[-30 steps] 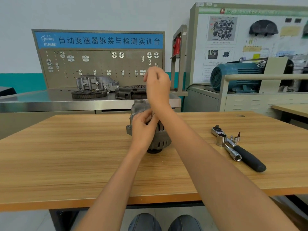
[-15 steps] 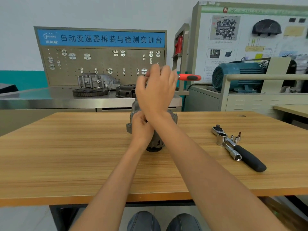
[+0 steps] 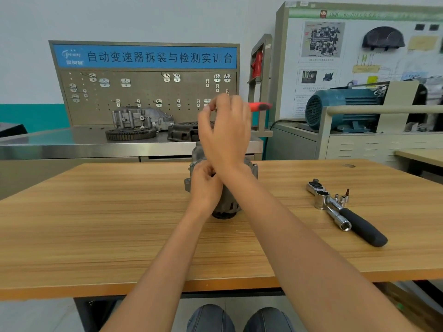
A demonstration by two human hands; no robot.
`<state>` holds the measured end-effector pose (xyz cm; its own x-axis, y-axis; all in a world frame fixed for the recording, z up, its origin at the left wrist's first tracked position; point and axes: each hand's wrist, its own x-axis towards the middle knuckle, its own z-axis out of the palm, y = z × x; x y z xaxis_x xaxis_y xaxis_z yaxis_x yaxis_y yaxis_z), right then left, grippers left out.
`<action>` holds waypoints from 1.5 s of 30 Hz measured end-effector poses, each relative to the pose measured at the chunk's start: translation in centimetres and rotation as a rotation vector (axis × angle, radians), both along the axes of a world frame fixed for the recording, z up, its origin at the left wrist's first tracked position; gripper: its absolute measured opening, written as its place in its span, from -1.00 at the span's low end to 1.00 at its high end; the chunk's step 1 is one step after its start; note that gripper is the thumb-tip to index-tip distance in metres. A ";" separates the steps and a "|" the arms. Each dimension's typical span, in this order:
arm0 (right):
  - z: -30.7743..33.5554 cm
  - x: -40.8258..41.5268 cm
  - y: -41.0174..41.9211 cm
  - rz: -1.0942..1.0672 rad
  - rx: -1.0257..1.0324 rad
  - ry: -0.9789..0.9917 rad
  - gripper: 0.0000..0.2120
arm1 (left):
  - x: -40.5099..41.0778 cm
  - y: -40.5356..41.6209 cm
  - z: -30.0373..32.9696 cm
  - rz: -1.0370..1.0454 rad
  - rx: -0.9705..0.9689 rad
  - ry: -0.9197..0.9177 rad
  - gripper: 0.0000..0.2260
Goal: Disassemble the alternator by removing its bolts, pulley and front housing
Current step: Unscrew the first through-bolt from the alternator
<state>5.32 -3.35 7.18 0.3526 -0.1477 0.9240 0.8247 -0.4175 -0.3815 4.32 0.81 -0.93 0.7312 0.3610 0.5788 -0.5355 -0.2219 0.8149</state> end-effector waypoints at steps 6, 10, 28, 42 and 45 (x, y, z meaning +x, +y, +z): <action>1.2 -0.1 -0.4 0.261 0.052 0.127 -0.82 | -0.2 -0.4 0.2 0.014 0.020 -0.029 -0.61; 3.0 0.4 -1.8 0.887 0.333 0.519 -0.57 | -0.2 -0.3 0.2 -0.028 0.110 -0.079 -0.81; 3.1 0.8 -2.0 0.997 0.379 0.556 -0.57 | -0.4 -0.6 0.1 0.061 0.141 -0.049 -0.70; 0.6 -0.1 -0.1 -0.001 0.094 0.032 -0.91 | 0.3 -0.5 -0.1 0.058 0.006 -0.017 -0.51; 1.5 0.1 -0.6 0.322 0.140 0.229 -0.78 | 0.2 -0.4 -0.1 0.024 0.051 -0.032 -0.81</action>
